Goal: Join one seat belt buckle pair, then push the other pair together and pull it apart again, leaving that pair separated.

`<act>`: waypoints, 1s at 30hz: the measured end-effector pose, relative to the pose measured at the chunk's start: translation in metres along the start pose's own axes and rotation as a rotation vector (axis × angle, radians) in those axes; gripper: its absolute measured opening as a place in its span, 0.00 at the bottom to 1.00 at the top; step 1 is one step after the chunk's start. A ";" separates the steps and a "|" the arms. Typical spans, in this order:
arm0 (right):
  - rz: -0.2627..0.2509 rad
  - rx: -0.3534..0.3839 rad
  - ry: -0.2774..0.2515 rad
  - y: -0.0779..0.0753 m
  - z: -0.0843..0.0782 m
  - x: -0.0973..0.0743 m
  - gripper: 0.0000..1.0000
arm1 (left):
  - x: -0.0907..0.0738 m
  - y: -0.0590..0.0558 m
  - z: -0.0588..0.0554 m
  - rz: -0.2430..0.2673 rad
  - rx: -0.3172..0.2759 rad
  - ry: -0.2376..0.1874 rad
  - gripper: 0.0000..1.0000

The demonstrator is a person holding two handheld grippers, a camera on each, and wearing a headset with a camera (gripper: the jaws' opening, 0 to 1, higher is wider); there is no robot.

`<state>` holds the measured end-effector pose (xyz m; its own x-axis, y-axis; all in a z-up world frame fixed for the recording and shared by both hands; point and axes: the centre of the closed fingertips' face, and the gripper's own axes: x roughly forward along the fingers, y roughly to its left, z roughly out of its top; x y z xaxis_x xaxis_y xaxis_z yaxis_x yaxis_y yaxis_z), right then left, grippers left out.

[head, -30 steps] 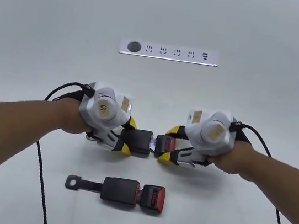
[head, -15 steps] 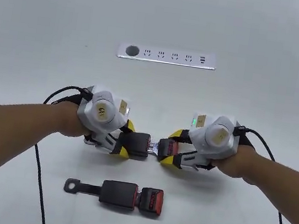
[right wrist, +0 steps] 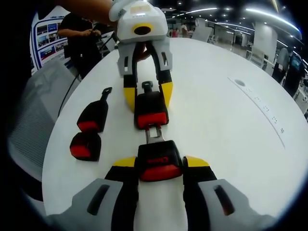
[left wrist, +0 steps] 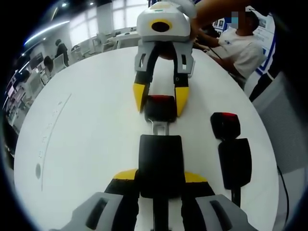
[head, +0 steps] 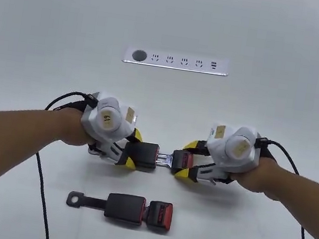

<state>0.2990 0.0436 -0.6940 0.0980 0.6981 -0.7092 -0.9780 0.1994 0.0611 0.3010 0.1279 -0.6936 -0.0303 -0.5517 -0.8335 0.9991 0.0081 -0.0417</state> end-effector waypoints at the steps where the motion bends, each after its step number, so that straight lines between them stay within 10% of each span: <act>1: 0.000 0.002 -0.001 -0.001 -0.001 -0.001 0.35 | 0.000 0.000 0.000 0.000 0.000 0.000 0.34; 30: -0.012 0.021 -0.020 -0.004 -0.036 -0.033 0.35 | 0.000 -0.001 0.002 0.001 -0.007 -0.007 0.34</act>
<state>0.2934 -0.0053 -0.6966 0.1137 0.7094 -0.6955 -0.9727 0.2220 0.0674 0.2998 0.1259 -0.6926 -0.0294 -0.5575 -0.8297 0.9989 0.0140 -0.0448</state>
